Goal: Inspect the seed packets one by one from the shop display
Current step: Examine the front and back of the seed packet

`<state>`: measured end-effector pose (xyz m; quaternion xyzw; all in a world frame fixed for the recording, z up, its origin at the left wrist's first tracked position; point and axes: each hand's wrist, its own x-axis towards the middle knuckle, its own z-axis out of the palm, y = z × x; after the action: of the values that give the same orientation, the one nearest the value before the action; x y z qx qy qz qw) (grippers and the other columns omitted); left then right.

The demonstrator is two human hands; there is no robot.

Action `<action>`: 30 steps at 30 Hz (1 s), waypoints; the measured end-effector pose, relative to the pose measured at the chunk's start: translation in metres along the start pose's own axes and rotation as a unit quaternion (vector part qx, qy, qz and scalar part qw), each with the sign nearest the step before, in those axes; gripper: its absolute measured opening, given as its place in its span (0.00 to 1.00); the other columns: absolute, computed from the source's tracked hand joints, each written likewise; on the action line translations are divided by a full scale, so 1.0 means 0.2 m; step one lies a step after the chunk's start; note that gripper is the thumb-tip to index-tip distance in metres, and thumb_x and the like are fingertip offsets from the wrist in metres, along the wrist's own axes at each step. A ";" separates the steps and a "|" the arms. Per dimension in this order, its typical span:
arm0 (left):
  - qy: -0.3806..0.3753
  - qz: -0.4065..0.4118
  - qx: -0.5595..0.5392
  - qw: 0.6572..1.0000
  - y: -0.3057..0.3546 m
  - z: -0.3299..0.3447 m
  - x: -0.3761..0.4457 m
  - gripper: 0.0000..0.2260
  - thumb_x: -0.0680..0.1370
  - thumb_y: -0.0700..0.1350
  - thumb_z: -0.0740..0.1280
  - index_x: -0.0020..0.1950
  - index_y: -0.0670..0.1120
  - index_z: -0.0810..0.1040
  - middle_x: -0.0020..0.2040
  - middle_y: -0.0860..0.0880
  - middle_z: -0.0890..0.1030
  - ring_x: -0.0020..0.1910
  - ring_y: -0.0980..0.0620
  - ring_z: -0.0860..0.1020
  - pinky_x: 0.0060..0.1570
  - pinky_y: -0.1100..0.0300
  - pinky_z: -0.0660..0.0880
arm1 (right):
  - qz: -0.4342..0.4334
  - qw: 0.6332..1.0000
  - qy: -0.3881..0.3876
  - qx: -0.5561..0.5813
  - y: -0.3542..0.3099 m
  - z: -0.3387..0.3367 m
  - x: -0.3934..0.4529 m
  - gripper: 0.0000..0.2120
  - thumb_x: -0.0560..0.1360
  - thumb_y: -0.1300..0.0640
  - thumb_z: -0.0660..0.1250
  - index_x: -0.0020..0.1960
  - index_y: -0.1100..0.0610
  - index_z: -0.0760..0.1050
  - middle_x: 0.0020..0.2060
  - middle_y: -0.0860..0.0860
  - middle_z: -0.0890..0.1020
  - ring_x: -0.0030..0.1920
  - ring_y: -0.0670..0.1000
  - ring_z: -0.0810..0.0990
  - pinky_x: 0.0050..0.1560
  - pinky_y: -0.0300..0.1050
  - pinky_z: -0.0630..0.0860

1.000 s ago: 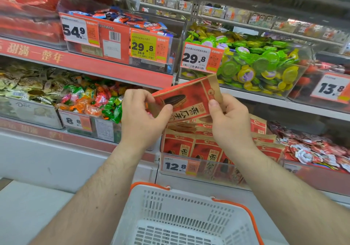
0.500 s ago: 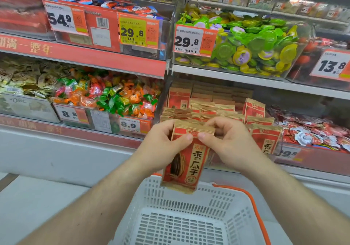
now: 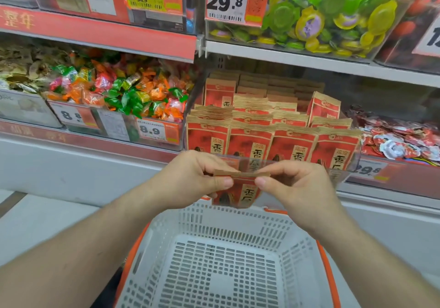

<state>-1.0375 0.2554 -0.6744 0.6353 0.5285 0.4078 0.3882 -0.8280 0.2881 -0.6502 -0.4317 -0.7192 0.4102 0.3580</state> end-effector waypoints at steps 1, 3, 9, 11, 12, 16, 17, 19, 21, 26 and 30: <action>0.002 0.020 0.014 1.000 0.00 0.01 0.00 0.08 0.74 0.33 0.73 0.50 0.42 0.87 0.42 0.59 0.85 0.41 0.57 0.82 0.40 0.60 0.80 | -0.003 1.000 -0.003 -0.005 0.00 0.00 -0.01 0.15 0.69 0.62 0.77 0.33 0.42 0.83 0.34 0.42 0.85 0.37 0.41 0.82 0.41 0.36 0.76; 0.019 0.047 0.032 0.998 -0.01 0.01 -0.01 0.10 0.72 0.34 0.74 0.51 0.44 0.87 0.43 0.60 0.85 0.44 0.61 0.82 0.44 0.62 0.79 | -0.014 1.000 -0.003 -0.005 0.00 -0.02 -0.02 0.15 0.68 0.63 0.77 0.34 0.42 0.83 0.34 0.42 0.85 0.38 0.41 0.82 0.40 0.34 0.77; 0.053 0.087 0.013 0.995 0.00 0.04 -0.03 0.14 0.69 0.45 0.72 0.54 0.56 0.83 0.45 0.61 0.85 0.42 0.53 0.84 0.42 0.51 0.83 | -0.038 0.999 0.008 0.013 -0.01 -0.03 -0.03 0.16 0.68 0.63 0.77 0.33 0.41 0.84 0.35 0.43 0.86 0.40 0.44 0.84 0.45 0.41 0.80; 0.059 0.104 0.017 0.993 0.00 0.05 -0.03 0.16 0.69 0.47 0.71 0.56 0.57 0.82 0.46 0.60 0.85 0.43 0.52 0.84 0.41 0.49 0.83 | -0.040 0.999 0.010 0.019 -0.02 -0.03 -0.03 0.16 0.68 0.63 0.77 0.34 0.41 0.84 0.35 0.44 0.86 0.40 0.45 0.84 0.47 0.45 0.80; 0.064 0.108 0.023 0.992 0.00 0.05 -0.03 0.16 0.69 0.47 0.71 0.57 0.57 0.81 0.46 0.61 0.85 0.44 0.53 0.84 0.41 0.50 0.83 | -0.040 0.999 0.013 0.020 -0.02 -0.03 -0.03 0.16 0.68 0.63 0.76 0.34 0.41 0.84 0.35 0.44 0.86 0.40 0.46 0.84 0.47 0.47 0.80; 0.068 0.123 0.045 0.989 0.00 0.05 -0.04 0.18 0.70 0.48 0.70 0.59 0.60 0.79 0.46 0.66 0.83 0.45 0.55 0.84 0.42 0.54 0.82 | -0.042 0.999 0.020 0.018 -0.01 -0.02 -0.04 0.16 0.69 0.63 0.76 0.33 0.40 0.84 0.35 0.44 0.86 0.40 0.47 0.84 0.47 0.49 0.81; 0.068 0.125 0.049 0.989 0.01 0.05 -0.04 0.18 0.70 0.48 0.70 0.59 0.59 0.79 0.46 0.66 0.83 0.45 0.56 0.84 0.43 0.54 0.82 | -0.043 0.999 0.021 0.018 -0.01 -0.02 -0.04 0.17 0.69 0.63 0.76 0.33 0.40 0.84 0.35 0.44 0.86 0.39 0.46 0.84 0.46 0.48 0.80; 0.071 0.123 0.049 0.989 0.01 0.04 -0.04 0.17 0.70 0.48 0.71 0.58 0.59 0.79 0.45 0.66 0.83 0.46 0.59 0.83 0.44 0.57 0.82 | -0.047 0.998 0.023 0.021 -0.01 -0.02 -0.04 0.17 0.69 0.63 0.76 0.33 0.40 0.84 0.35 0.43 0.86 0.39 0.45 0.84 0.45 0.46 0.80; 0.075 0.126 0.057 0.988 0.00 0.04 -0.05 0.16 0.72 0.47 0.73 0.58 0.58 0.80 0.45 0.67 0.83 0.46 0.62 0.83 0.46 0.61 0.81 | -0.052 0.998 0.025 0.021 -0.01 -0.01 -0.04 0.17 0.69 0.62 0.76 0.34 0.38 0.83 0.34 0.42 0.85 0.39 0.44 0.83 0.44 0.42 0.80; 0.033 0.037 -0.003 0.999 0.01 0.04 -0.05 0.11 0.74 0.42 0.73 0.50 0.58 0.84 0.44 0.61 0.86 0.38 0.61 0.83 0.35 0.63 0.79 | -0.039 0.998 0.039 0.039 0.01 0.01 -0.03 0.16 0.71 0.61 0.75 0.36 0.39 0.84 0.34 0.42 0.85 0.38 0.43 0.83 0.43 0.45 0.78; -0.002 -0.028 -0.023 0.999 0.00 0.04 -0.05 0.12 0.69 0.54 0.71 0.51 0.55 0.84 0.48 0.51 0.87 0.45 0.44 0.84 0.41 0.50 0.83 | -0.009 0.995 0.055 0.086 0.03 0.02 -0.02 0.12 0.71 0.61 0.73 0.35 0.45 0.84 0.35 0.47 0.86 0.40 0.49 0.85 0.45 0.50 0.82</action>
<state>-1.0312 0.2448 -0.6792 0.6120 0.5356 0.4077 0.4152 -0.8275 0.2859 -0.6580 -0.4146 -0.6644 0.4431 0.4363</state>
